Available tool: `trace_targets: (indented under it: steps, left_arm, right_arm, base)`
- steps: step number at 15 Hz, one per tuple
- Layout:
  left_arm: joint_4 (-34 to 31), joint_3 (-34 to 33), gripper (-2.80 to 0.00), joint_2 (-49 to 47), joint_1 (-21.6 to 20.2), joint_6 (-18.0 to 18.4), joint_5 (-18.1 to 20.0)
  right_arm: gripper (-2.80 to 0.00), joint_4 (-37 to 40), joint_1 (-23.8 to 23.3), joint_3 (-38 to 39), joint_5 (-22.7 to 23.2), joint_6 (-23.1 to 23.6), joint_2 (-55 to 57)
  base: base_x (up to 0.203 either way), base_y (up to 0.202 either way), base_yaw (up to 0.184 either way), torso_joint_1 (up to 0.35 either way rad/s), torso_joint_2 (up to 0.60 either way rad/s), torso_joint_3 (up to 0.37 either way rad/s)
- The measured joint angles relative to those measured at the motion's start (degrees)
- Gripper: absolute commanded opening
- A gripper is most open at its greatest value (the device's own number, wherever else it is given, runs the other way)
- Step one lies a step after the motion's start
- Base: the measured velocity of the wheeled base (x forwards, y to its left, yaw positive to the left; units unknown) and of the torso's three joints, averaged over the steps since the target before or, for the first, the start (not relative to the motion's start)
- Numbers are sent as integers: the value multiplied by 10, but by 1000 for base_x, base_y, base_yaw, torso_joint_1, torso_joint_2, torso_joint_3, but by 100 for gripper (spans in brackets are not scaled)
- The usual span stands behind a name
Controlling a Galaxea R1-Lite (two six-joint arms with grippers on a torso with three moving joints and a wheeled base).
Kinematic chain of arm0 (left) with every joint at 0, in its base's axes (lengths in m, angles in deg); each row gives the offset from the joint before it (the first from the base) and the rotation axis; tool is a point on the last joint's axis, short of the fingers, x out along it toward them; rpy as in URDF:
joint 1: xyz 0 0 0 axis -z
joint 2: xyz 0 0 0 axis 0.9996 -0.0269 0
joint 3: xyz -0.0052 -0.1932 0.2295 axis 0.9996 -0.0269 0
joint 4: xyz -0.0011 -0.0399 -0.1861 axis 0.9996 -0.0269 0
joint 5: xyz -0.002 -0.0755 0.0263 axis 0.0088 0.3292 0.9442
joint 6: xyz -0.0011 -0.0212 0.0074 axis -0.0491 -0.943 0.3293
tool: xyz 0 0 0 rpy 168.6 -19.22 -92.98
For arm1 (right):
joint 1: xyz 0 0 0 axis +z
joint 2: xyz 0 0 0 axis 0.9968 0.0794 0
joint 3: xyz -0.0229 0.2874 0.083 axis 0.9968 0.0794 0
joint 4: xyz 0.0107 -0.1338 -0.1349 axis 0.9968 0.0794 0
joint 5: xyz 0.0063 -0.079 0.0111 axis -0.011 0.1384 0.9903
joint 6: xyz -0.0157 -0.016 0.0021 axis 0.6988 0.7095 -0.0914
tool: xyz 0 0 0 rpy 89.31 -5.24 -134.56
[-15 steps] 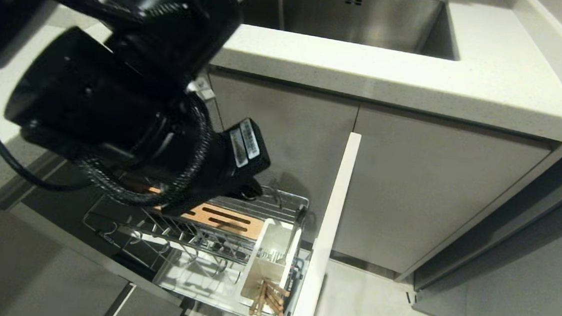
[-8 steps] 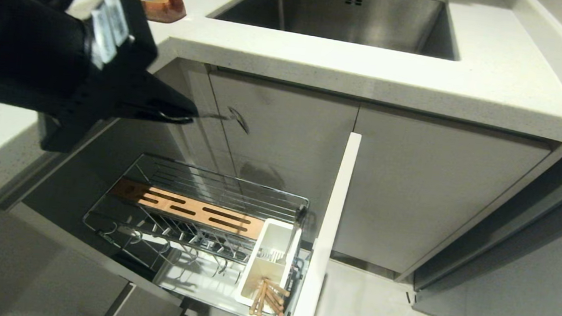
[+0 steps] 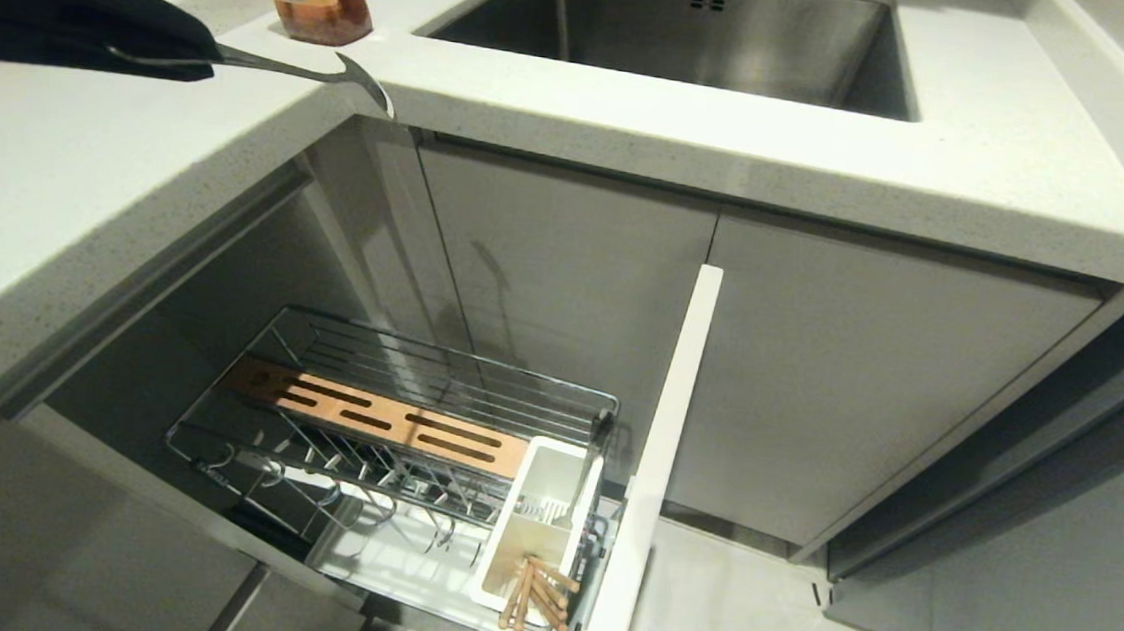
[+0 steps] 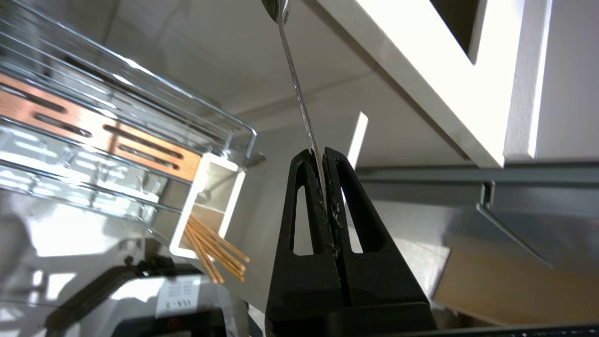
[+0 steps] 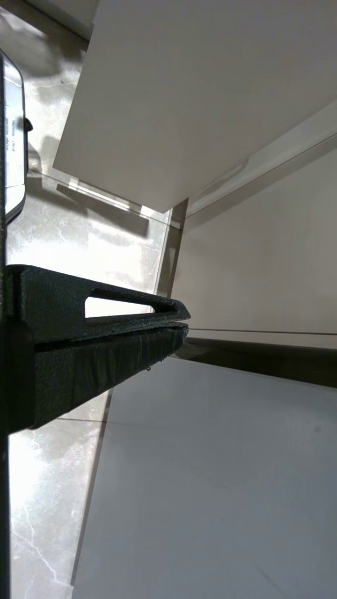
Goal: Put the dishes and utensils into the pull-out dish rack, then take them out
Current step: Take the spoon out of the cupboard
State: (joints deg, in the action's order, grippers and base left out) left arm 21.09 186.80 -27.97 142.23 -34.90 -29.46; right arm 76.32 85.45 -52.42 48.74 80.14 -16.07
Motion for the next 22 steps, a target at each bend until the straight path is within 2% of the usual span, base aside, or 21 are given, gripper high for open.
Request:
trace_targets:
  steps: [2, 8, 15, 17, 22]
  left_arm:
    - [-1, 1, -280, 3, -9, 8, -2]
    - [13, 2, -280, 11, -75, 71, -6]
    - [12, 1, -280, 26, -155, 158, -103]
    - [8, 1, -280, 29, -183, 177, -115]
    - [-6, 1, -280, 28, -273, 197, -115]
  right_arm:
    - [-280, 0, 0, 0, 0, 0, 0]
    - [-280, 0, 0, 0, 0, 0, 0]
    - [-280, 0, 0, 0, 0, 0, 0]
    - [-280, 0, 0, 0, 0, 0, 0]
    - [-280, 0, 0, 0, 0, 0, 0]
  base:
    - [0, 0, 0, 0, 0, 0]
    - [0, 0, 0, 0, 0, 0]
    - [0, 0, 0, 0, 0, 0]
    - [0, 0, 0, 0, 0, 0]
    - [0, 0, 0, 0, 0, 0]
